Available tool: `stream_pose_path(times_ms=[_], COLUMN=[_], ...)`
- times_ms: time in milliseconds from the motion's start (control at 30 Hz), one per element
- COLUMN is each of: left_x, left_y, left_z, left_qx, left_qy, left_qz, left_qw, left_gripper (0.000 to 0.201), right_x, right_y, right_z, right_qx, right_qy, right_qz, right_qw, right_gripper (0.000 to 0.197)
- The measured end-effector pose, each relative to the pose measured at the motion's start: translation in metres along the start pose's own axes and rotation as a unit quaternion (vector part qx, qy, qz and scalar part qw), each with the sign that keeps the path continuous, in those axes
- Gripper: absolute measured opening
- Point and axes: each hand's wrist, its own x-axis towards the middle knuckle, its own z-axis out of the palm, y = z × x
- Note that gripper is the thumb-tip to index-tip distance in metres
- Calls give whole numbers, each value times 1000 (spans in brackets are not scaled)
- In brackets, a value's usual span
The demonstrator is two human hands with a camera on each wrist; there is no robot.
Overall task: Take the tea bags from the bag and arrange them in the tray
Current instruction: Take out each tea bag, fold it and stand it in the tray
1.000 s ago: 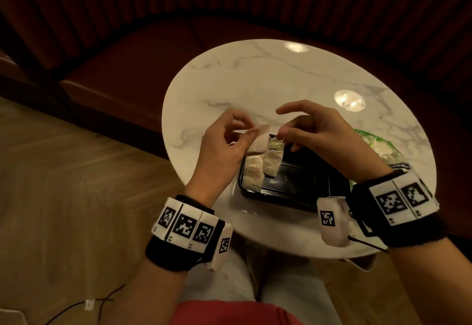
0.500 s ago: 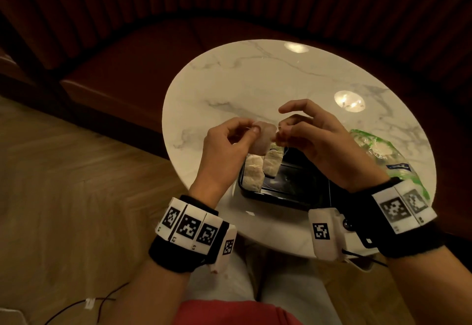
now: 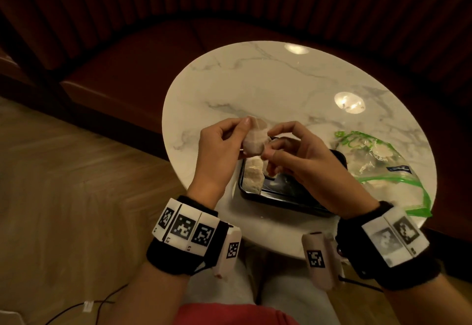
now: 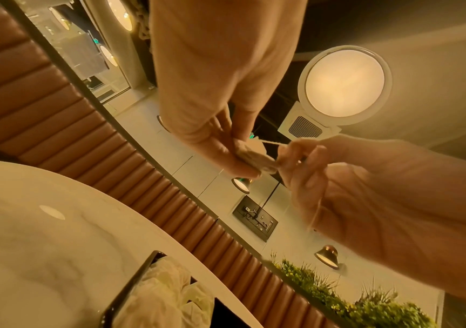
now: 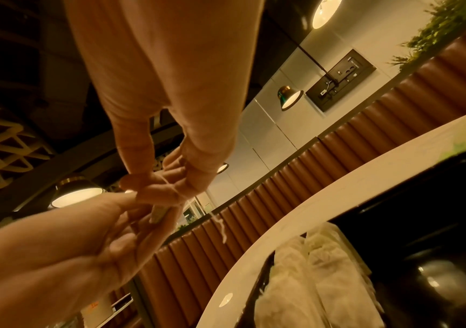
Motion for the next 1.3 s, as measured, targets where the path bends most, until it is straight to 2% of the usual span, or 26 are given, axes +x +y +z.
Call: stream_pose_path(times_ms=[200, 333, 733, 967, 1133, 1300], left_x=[1, 0, -4, -6, -5, -6], left_y=[0, 0, 3, -2, -2, 2], left_z=[0, 3, 5, 2, 3, 7], left_qx=[7, 17, 22, 64, 94, 29], left_qy=[24, 28, -70, -14, -24, -42], left_qz=[0, -7, -65, -9, 11, -14], left_qw=[1000, 999, 995, 998, 995, 999], left_gripper=[15, 15, 19, 21, 25, 21], right_x=[-12, -14, -7, -7, -7, -9], right_y=[18, 25, 31, 29, 31, 34], right_z=[7, 7, 1, 1, 0, 0], right_qx=[14, 5, 3, -10, -21, -48], right_qy=[14, 8, 58, 53, 55, 56], right_qz=[17, 44, 39, 34, 23, 10], right_qw=[1000, 999, 998, 998, 998, 997], right_gripper=[36, 35, 28, 23, 24, 34])
